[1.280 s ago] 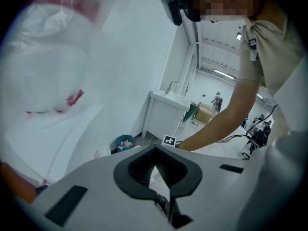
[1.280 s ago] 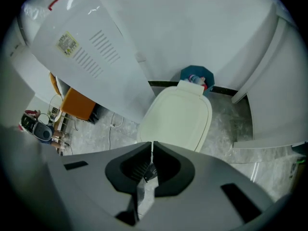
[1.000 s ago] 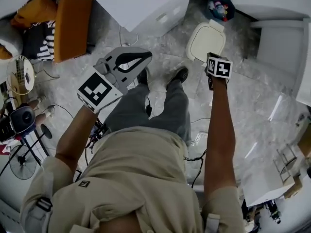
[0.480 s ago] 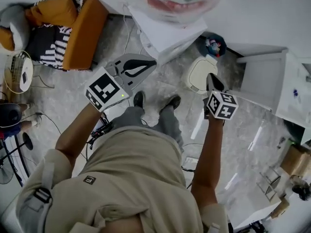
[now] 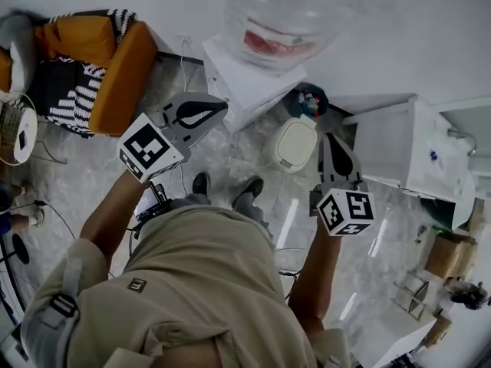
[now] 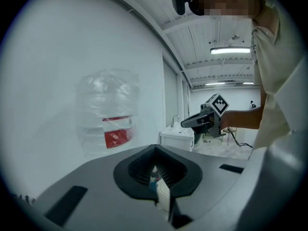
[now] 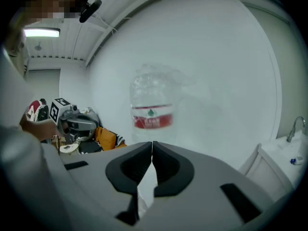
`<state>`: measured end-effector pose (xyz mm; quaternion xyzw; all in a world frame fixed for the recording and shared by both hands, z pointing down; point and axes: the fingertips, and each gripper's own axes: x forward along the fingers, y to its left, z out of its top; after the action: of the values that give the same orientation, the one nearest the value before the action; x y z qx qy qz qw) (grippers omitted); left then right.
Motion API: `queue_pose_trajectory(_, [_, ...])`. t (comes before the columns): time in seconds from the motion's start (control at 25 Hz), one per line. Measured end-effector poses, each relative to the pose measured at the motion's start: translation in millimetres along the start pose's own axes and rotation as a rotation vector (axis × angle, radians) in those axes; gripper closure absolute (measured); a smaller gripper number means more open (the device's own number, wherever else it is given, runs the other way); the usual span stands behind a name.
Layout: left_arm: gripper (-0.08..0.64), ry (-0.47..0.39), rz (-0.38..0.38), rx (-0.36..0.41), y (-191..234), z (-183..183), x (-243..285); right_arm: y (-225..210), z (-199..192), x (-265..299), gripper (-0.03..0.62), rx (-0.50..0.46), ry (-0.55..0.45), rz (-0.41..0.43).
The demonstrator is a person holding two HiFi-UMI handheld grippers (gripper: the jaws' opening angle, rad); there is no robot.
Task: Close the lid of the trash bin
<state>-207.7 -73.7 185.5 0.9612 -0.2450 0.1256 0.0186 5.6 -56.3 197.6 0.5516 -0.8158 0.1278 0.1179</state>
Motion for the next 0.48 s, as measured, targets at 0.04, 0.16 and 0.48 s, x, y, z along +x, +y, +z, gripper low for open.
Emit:
queue_pose_trajectory(0.04, [0.545, -0.013, -0.003, 0.010, 0.8, 5.1, -3.5, 5.4, 11.0, -5.6, 0.566, -0.007, -0.023, -0.002])
queue_pose_trajectory(0.16, [0.545, -0.042, -0.017, 0.033, 0.2, 19.8, -12.9, 20.5, 40.3, -21.7, 0.568, -0.022, -0.085, -0.007])
queue_pose_trajectory(0.48, [0.545, -0.095, -0.052, 0.034, -4.7, 54.0, -35.9, 46.7, 92.0, -55.8, 0.568, -0.069, -0.194, -0.040])
